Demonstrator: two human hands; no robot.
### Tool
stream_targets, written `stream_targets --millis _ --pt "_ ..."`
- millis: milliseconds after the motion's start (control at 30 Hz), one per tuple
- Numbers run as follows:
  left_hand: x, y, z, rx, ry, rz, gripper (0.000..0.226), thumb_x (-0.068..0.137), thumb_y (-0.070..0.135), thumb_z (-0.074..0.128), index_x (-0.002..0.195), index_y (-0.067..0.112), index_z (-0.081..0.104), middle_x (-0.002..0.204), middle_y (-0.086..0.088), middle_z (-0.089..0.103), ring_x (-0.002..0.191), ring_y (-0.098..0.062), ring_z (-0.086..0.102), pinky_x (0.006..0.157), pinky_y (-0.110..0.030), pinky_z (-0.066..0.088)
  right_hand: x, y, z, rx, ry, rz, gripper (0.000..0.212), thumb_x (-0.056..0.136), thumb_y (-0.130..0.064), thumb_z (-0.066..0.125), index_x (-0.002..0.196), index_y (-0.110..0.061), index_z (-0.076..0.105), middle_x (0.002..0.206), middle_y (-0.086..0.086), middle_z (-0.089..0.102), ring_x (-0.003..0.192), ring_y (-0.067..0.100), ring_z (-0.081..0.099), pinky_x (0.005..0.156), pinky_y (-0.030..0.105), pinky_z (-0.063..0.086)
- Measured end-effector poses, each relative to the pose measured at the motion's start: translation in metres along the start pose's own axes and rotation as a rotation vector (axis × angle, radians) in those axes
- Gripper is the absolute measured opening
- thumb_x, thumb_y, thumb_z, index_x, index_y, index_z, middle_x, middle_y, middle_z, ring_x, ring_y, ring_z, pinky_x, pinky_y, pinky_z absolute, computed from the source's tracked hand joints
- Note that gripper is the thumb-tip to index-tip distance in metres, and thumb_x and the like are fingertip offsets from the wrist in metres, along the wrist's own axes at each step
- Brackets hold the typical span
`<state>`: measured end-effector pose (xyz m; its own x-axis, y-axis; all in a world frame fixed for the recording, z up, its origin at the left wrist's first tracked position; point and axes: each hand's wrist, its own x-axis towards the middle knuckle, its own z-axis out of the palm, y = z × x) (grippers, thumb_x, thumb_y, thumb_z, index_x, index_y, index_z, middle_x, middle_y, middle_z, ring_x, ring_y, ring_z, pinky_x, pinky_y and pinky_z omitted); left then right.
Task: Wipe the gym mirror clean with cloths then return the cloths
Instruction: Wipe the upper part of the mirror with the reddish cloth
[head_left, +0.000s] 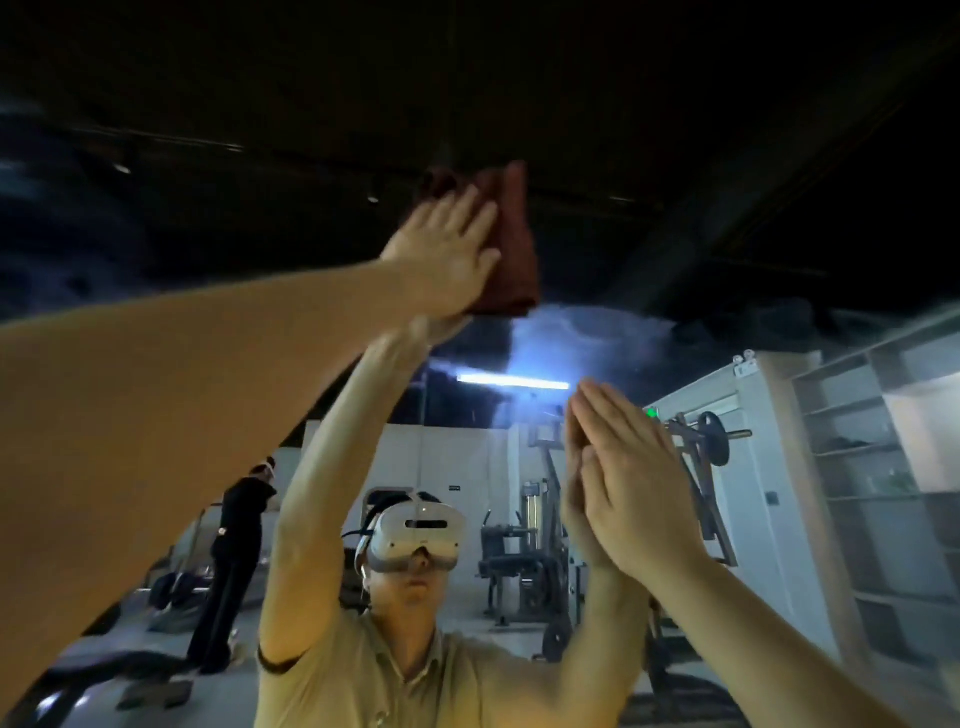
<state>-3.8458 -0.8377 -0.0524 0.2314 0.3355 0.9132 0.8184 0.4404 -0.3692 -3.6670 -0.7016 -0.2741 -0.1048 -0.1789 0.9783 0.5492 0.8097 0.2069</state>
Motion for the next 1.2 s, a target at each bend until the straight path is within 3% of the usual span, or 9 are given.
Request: stream_targets --millis 100,200,433,567,733,833,1033,1133,1200 --pt "0.032 0.012 -0.010 -0.083 0.005 -0.241 0.067 0.112 0.044 0.023 0.168 0.010 0.007 0.175 -0.016 -0.004 0.162 -0.034 0.001 0.130 -0.046 0.000 -0.001 0.014 -0.004 0.030 -0.171 -0.016 0.052 0.110 -0.022 0.025 0.162 -0.018 0.024 0.172 -0.002 0.020 0.160 0.013 0.012 0.131 0.045 0.013" --pt "0.023 0.050 0.003 -0.086 0.061 -0.285 0.069 0.111 0.045 0.021 0.168 0.008 0.007 0.175 -0.019 -0.002 0.162 -0.034 -0.001 0.131 -0.046 -0.001 -0.004 0.041 -0.015 0.029 -0.166 -0.141 0.053 0.107 -0.017 0.037 0.160 -0.015 0.037 0.168 0.000 0.031 0.158 0.015 0.022 0.130 0.040 0.017" --pt "-0.106 0.147 0.040 -0.005 -0.029 0.136 0.068 0.109 0.050 0.013 0.169 0.018 0.010 0.175 -0.014 0.003 0.162 -0.031 0.007 0.131 -0.043 0.001 0.004 0.090 -0.027 -0.068 0.102 0.182 0.047 0.100 -0.006 0.053 0.146 -0.002 0.053 0.158 0.017 0.048 0.148 0.031 0.042 0.124 0.053 0.031" --pt "-0.146 0.100 0.036 0.077 -0.088 0.377 0.068 0.109 0.060 0.018 0.169 0.031 0.006 0.176 -0.006 0.005 0.160 -0.026 0.013 0.129 -0.041 0.000 0.004 0.103 -0.017 -0.163 0.110 0.198 0.051 0.102 -0.017 0.041 0.150 -0.001 0.048 0.161 0.018 0.043 0.152 0.032 0.036 0.126 0.055 0.026" --pt "-0.073 0.072 0.017 0.016 -0.005 -0.174 0.077 0.105 0.061 0.013 0.168 0.019 0.004 0.176 -0.012 -0.001 0.163 -0.031 0.003 0.132 -0.046 0.005 0.000 0.109 -0.008 -0.135 0.083 0.146 0.057 0.105 -0.025 0.029 0.158 -0.007 0.038 0.168 0.011 0.032 0.159 0.024 0.021 0.131 0.047 0.014" --pt "-0.033 0.138 0.021 -0.054 0.077 -0.374 0.078 0.108 0.056 0.025 0.167 0.008 0.006 0.175 -0.018 -0.002 0.162 -0.036 0.000 0.132 -0.046 0.002 -0.001 0.112 -0.013 0.213 0.169 0.179 0.051 0.106 -0.022 0.030 0.151 -0.006 0.048 0.161 0.006 0.044 0.155 0.018 0.032 0.130 0.041 0.019" --pt "-0.052 0.282 0.042 -0.093 -0.018 0.133 0.069 0.109 0.047 0.026 0.167 0.012 0.016 0.175 -0.017 0.008 0.161 -0.032 0.013 0.129 -0.043 0.007 -0.009 0.129 -0.034 0.533 0.413 0.445 0.053 0.101 -0.001 0.033 0.153 -0.004 0.044 0.142 -0.007 0.048 0.122 -0.020 0.041 0.105 0.000 0.030" --pt "-0.074 0.241 0.046 -0.036 -0.034 0.244 0.067 0.109 0.048 0.017 0.168 0.019 0.008 0.176 -0.011 0.002 0.162 -0.026 0.009 0.132 -0.045 0.009 -0.019 0.132 -0.035 0.355 0.312 0.354 0.051 0.106 -0.002 0.038 0.157 -0.004 0.040 0.150 -0.002 0.047 0.136 -0.021 0.030 0.112 0.001 0.021" --pt "-0.095 0.191 0.045 -0.064 0.013 0.078 0.067 0.107 0.051 0.010 0.168 0.024 0.001 0.176 -0.004 -0.006 0.162 -0.021 0.000 0.132 -0.046 0.010 -0.021 0.129 -0.031 0.109 0.216 0.293 0.052 0.107 -0.016 0.034 0.158 -0.003 0.037 0.163 0.010 0.039 0.154 0.006 0.024 0.128 0.021 0.012"
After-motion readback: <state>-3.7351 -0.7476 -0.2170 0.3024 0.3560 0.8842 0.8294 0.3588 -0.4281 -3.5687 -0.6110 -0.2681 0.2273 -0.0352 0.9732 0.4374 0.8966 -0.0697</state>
